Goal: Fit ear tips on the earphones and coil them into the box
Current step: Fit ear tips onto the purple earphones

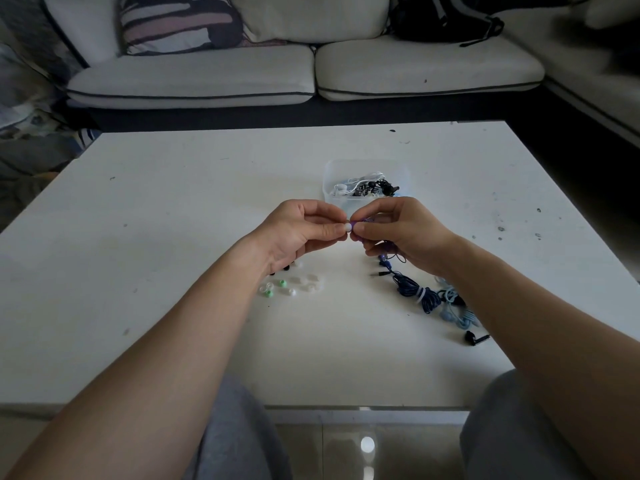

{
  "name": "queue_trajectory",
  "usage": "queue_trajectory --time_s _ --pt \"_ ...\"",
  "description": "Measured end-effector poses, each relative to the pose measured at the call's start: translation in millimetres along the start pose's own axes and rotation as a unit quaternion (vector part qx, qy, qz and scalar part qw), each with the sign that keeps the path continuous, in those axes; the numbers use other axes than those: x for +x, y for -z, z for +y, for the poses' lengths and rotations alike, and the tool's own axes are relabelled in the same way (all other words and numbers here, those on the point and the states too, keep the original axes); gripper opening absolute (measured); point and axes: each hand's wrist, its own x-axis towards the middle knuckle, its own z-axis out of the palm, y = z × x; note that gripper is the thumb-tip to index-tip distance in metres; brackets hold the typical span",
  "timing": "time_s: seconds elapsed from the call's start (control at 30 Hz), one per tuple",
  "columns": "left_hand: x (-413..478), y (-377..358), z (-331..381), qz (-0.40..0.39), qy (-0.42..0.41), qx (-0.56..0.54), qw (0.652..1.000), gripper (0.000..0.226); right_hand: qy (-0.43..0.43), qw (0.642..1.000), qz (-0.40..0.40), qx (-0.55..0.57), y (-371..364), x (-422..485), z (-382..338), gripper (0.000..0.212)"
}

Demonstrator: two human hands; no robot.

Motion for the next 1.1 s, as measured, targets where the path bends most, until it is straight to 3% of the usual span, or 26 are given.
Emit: queue_trajectory --time_s 0.23,0.47,0.73,0.97,1.1 --pt "0.2 -0.7 1.7 -0.003 -0.003 -0.041 0.999 0.023 -0.005 0.999 -0.016 0.047 0.3 -0.4 -1.3 0.003" --pt "0.0 -1.0 0.1 -0.001 0.01 -0.002 1.0 0.026 0.017 0.999 -0.001 -0.028 0.7 -0.5 -1.2 0.01" --pt "-0.3 -1.2 1.6 -0.01 0.006 -0.035 0.999 0.029 -0.002 0.999 -0.025 0.04 2.0 -0.6 -1.1 0.005" --pt "-0.8 -2.5 0.7 0.005 0.0 -0.013 1.0 0.032 0.015 1.0 -0.001 -0.004 1.1 0.0 0.0 0.007" --pt "-1.0 -4.0 0.6 0.011 0.0 -0.01 1.0 0.021 0.015 1.0 -0.001 -0.009 0.7 -0.3 -0.3 0.008"
